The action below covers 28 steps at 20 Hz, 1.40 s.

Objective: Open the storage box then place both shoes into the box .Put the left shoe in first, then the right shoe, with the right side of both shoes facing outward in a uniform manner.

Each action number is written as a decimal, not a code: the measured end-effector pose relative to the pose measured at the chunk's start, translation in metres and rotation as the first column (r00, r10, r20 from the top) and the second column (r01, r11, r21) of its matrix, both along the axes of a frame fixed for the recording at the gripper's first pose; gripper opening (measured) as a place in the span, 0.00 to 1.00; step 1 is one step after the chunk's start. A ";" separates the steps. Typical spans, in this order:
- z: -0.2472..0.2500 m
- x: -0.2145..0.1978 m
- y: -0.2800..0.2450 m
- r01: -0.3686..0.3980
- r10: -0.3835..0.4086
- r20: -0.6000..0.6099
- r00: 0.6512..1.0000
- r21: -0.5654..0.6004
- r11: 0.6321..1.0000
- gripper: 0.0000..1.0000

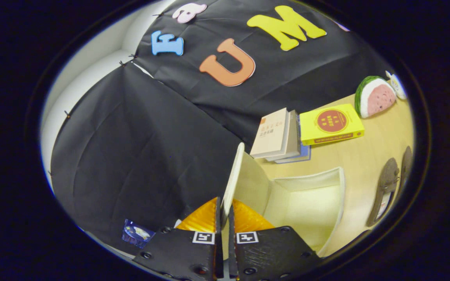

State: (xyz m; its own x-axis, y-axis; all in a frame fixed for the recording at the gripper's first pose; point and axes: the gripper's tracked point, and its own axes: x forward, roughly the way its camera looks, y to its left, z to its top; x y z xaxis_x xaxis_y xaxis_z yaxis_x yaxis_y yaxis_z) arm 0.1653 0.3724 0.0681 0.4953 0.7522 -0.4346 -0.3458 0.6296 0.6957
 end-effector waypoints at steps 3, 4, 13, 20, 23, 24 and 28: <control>0.000 0.002 0.034 -0.007 0.008 -0.025 1.000 0.038 0.999 0.09; 0.000 0.003 0.043 -0.010 0.011 -0.030 0.999 0.047 0.999 0.09; 0.019 0.019 0.073 0.025 -0.029 0.050 0.998 0.068 0.997 0.53; 0.001 0.029 -0.002 0.091 -0.081 0.140 0.987 -0.063 0.994 0.92; -0.016 0.034 -0.048 0.140 -0.109 0.189 0.976 -0.162 0.977 0.95; -0.022 0.033 -0.063 0.153 -0.117 0.194 0.974 -0.186 0.971 0.96; -0.046 0.033 -0.126 0.219 -0.157 0.222 0.962 -0.289 0.932 0.95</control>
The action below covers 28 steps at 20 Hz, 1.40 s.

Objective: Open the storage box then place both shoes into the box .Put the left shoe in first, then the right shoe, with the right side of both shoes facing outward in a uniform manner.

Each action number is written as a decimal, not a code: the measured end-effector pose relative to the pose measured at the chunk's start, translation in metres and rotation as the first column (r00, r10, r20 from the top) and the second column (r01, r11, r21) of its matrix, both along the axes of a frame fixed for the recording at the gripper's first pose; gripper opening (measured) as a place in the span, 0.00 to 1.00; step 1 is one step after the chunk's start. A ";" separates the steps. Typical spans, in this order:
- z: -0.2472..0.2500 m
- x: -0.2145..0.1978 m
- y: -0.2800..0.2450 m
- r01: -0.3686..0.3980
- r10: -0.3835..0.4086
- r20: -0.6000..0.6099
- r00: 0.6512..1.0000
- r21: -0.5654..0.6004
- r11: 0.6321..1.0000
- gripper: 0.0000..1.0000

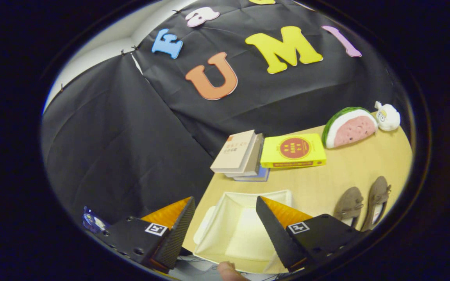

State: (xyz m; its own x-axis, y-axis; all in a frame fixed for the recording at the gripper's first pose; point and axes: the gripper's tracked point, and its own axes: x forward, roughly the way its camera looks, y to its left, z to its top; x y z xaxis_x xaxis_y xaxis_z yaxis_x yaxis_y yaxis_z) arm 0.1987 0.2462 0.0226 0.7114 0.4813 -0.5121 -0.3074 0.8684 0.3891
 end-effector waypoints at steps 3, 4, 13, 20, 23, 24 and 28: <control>-0.027 0.003 -0.061 0.093 -0.085 0.053 0.995 -0.185 0.978 0.95; -0.036 0.001 -0.078 0.112 -0.100 0.061 0.993 -0.236 0.965 0.96; -0.141 -0.004 -0.212 0.215 -0.276 -0.089 0.957 -0.420 0.881 0.95; -0.219 -0.001 -0.263 0.183 -0.359 -0.274 0.892 -0.507 0.842 0.69; -0.236 0.000 -0.255 0.141 -0.327 -0.355 0.876 -0.459 0.877 0.47; -0.240 0.001 -0.251 0.136 -0.318 -0.375 0.871 -0.438 0.889 0.42; -0.243 0.003 -0.247 0.120 -0.292 -0.399 0.869 -0.404 0.907 0.08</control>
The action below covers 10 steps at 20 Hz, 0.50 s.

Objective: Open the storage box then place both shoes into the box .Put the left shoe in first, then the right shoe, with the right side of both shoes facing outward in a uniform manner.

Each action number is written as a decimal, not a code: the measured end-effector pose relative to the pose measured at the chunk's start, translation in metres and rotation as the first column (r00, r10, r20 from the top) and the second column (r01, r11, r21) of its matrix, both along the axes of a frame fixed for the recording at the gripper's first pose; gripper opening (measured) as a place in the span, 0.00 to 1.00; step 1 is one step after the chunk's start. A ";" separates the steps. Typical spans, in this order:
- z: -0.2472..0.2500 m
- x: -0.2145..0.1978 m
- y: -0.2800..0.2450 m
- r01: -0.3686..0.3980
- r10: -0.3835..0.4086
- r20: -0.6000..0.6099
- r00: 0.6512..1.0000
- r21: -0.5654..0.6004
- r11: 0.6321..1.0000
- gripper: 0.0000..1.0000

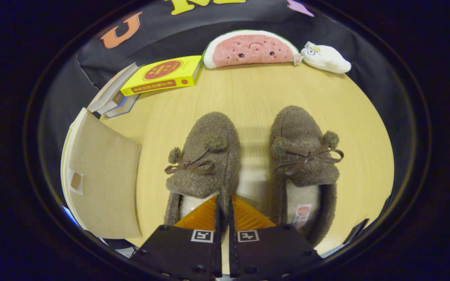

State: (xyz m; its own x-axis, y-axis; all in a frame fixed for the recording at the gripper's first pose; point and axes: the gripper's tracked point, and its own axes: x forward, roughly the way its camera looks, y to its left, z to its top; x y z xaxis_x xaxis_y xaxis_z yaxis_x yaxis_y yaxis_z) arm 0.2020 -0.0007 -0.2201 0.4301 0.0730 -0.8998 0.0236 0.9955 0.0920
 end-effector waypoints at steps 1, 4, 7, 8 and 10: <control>0.001 0.000 0.000 -0.001 0.001 -0.001 1.000 0.002 1.000 0.00; 0.011 -0.005 0.001 0.020 -0.020 -0.003 1.000 0.033 0.999 0.00; 0.041 -0.011 0.001 0.028 -0.029 0.032 0.999 0.018 0.999 0.01; 0.055 -0.013 0.005 0.026 -0.027 0.047 0.999 0.023 0.999 0.01; 0.086 -0.020 0.019 0.009 -0.012 0.082 0.997 0.044 0.999 0.00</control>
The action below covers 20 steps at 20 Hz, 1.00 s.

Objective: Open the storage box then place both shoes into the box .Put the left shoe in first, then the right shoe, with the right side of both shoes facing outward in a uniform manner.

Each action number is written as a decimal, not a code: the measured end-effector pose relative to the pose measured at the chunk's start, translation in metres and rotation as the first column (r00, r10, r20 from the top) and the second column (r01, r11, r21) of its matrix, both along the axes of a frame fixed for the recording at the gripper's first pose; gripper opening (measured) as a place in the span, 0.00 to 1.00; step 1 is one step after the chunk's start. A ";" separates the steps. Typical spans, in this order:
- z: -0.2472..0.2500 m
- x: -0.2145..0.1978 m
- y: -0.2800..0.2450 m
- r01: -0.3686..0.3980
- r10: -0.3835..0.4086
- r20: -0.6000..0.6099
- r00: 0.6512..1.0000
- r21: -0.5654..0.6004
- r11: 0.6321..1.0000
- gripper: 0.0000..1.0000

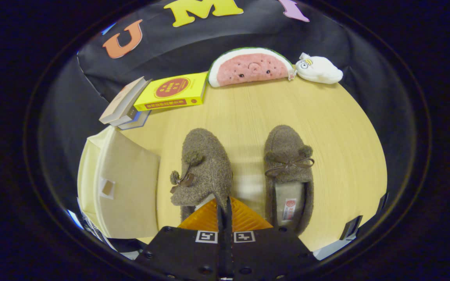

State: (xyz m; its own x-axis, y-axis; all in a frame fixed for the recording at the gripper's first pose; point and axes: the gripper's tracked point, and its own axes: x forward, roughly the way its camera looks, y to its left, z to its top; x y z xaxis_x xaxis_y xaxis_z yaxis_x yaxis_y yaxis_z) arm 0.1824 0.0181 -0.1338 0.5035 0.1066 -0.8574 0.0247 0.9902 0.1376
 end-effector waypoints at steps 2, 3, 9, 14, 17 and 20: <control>0.033 -0.007 0.015 -0.026 0.026 0.038 0.999 0.000 1.000 0.00; 0.049 -0.011 0.024 -0.035 0.035 0.057 0.998 -0.002 0.999 0.00; 0.121 -0.030 0.106 -0.106 0.098 0.115 0.988 0.063 0.992 0.00; 0.121 -0.028 0.182 -0.126 0.111 0.118 0.987 0.135 0.983 0.00; 0.091 -0.025 0.220 -0.120 0.109 0.082 0.991 0.142 0.983 0.00; 0.052 -0.021 0.248 -0.098 0.089 0.077 0.993 0.118 0.988 0.00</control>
